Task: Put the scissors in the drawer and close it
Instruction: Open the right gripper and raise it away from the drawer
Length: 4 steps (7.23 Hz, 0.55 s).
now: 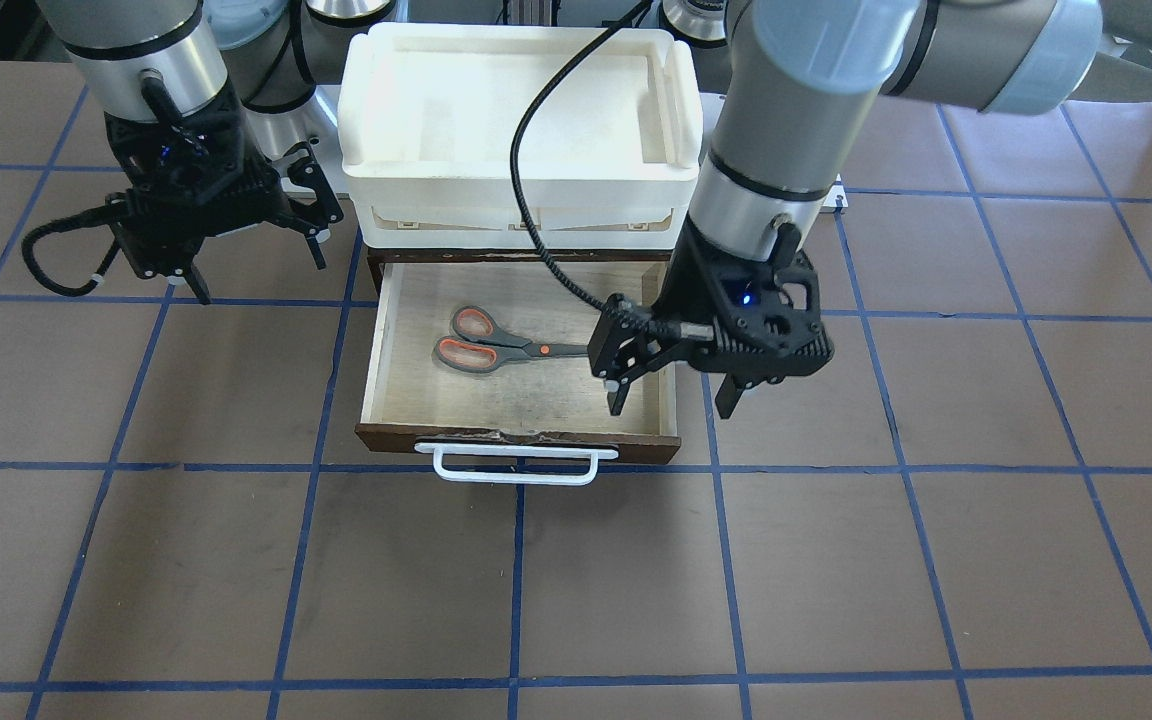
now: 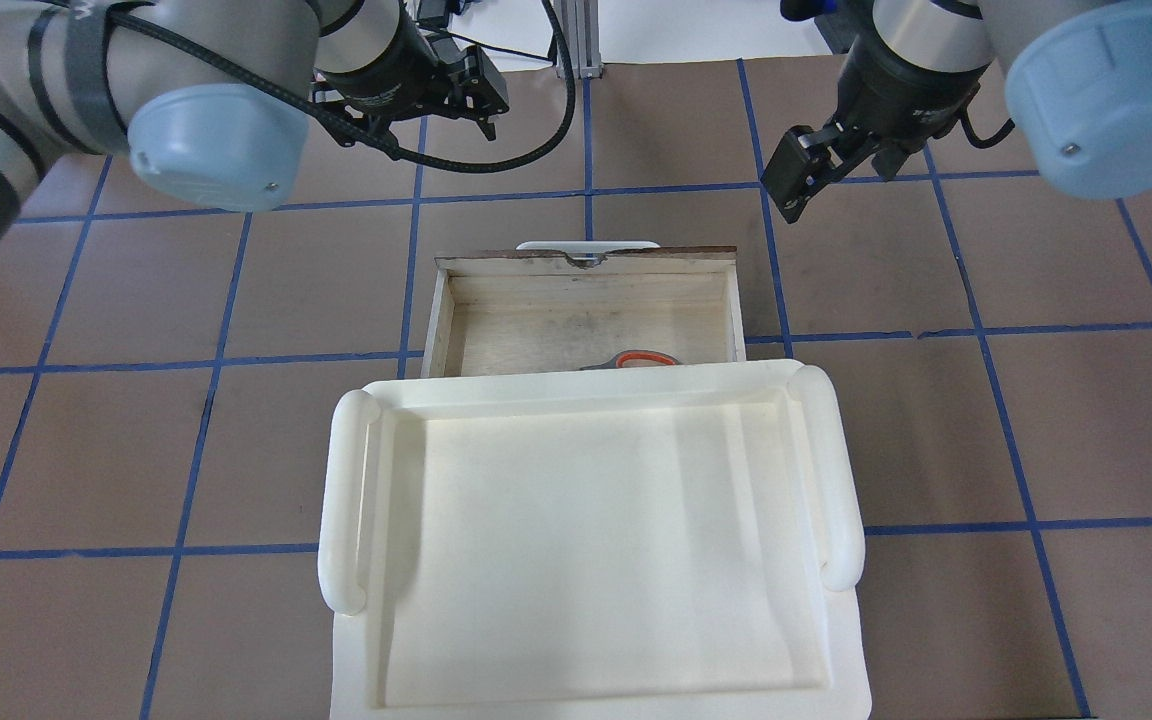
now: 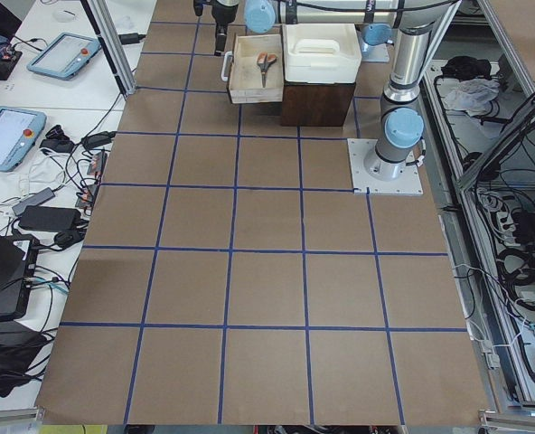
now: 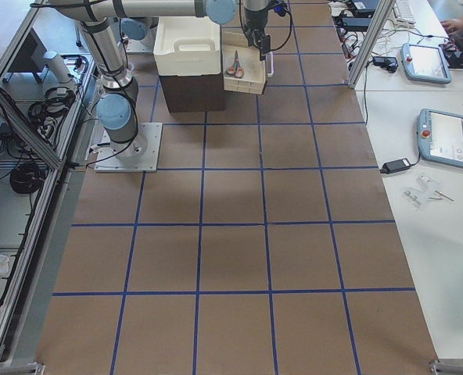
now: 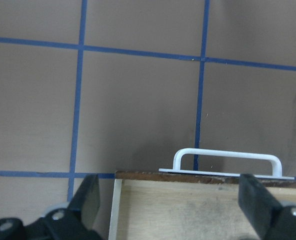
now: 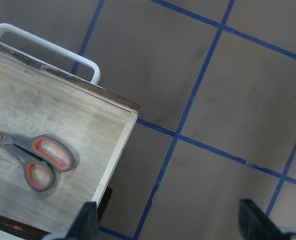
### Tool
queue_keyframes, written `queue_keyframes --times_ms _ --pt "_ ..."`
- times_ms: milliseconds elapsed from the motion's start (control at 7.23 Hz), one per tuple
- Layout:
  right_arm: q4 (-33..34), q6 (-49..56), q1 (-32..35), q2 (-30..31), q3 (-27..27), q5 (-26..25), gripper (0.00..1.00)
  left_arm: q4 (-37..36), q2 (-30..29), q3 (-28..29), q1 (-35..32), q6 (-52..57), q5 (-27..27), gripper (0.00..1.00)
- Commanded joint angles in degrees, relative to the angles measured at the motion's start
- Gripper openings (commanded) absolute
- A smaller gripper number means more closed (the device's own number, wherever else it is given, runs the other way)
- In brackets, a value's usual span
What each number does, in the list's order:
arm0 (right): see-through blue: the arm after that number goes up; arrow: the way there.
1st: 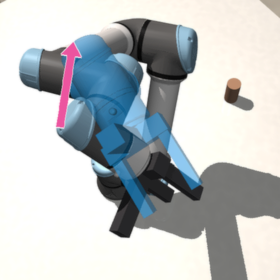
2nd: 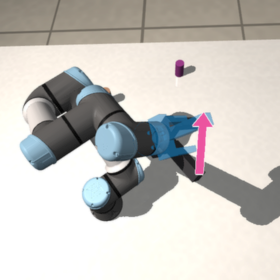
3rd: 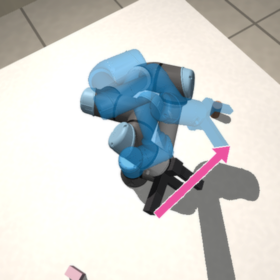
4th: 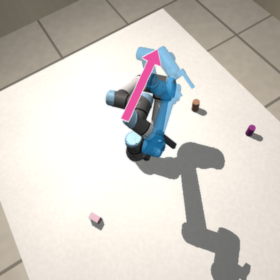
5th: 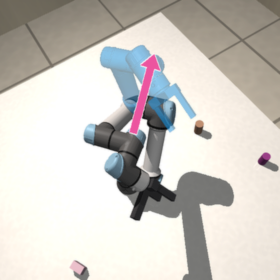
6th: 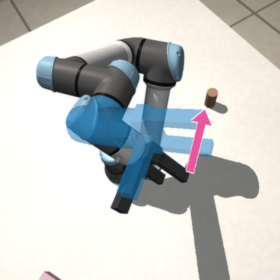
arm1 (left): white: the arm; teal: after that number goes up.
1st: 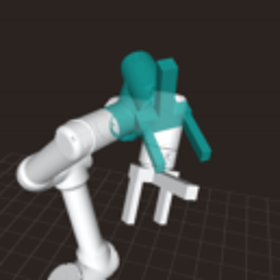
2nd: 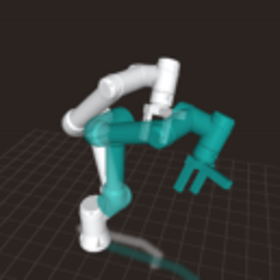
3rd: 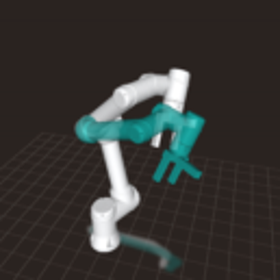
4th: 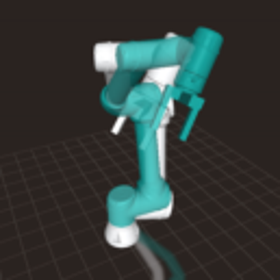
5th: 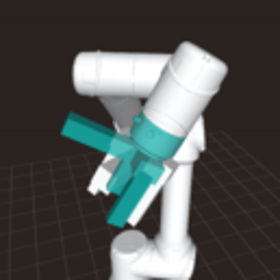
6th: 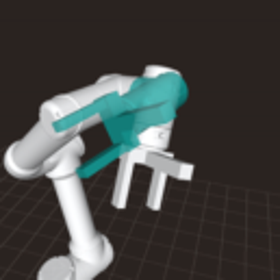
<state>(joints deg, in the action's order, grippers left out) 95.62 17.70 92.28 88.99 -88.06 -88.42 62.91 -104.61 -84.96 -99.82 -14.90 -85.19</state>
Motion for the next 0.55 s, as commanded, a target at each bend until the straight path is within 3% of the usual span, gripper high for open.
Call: queue_keyframes --times_ms 0,277,415 --pt "-5.8 -9.1 -1.7 -1.1 5.9 -1.1 1.00 -3.1 -8.4 5.9 -2.5 -1.4 -0.7 1.00" --pt "-12.9 -16.1 -5.1 -0.7 6.5 -1.7 1.00 -2.5 -15.7 12.0 -6.4 -3.8 -7.2 1.00" --pt "-13.0 -16.1 -5.2 0.0 6.2 -1.4 1.00 -2.4 -17.9 13.0 -6.7 -3.6 -7.2 1.00"
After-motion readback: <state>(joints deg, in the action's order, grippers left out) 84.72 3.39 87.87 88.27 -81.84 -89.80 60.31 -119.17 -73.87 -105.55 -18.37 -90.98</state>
